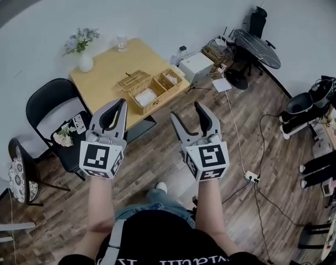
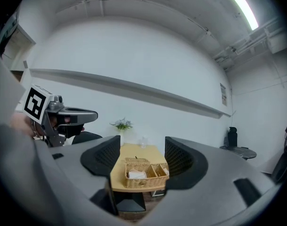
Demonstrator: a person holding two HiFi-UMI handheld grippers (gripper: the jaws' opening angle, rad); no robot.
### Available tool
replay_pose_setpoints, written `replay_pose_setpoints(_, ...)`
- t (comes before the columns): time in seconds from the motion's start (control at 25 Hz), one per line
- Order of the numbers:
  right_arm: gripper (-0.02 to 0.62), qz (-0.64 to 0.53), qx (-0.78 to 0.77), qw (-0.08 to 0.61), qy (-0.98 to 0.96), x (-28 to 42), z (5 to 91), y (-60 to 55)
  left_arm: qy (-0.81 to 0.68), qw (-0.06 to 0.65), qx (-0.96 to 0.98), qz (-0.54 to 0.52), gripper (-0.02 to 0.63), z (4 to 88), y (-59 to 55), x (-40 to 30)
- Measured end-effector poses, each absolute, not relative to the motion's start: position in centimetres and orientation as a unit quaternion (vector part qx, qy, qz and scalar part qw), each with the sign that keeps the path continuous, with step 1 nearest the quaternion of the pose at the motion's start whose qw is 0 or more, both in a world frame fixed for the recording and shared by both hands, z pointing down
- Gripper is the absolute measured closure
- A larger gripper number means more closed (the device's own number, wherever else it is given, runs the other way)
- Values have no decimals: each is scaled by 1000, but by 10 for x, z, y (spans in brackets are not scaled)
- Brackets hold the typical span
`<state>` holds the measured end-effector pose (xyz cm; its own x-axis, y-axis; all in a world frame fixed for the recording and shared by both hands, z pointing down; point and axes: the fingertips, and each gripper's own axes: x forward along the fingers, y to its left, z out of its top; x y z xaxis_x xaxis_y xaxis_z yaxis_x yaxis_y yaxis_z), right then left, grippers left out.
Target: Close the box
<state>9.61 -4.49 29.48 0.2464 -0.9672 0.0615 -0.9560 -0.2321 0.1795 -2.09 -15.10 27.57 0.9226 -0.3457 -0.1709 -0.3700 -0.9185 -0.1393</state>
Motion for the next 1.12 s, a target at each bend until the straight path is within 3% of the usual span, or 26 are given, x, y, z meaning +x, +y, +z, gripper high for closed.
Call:
replay_pose_setpoints(0.48,288,-18,749,73,-659,219,304,-88,248,86,-964,49,594,285,-182,82)
replay_pose_setpoints(1.12,290,18,681,104,-724,229,351,-194,330,45,-943,20,595,331,-280,81)
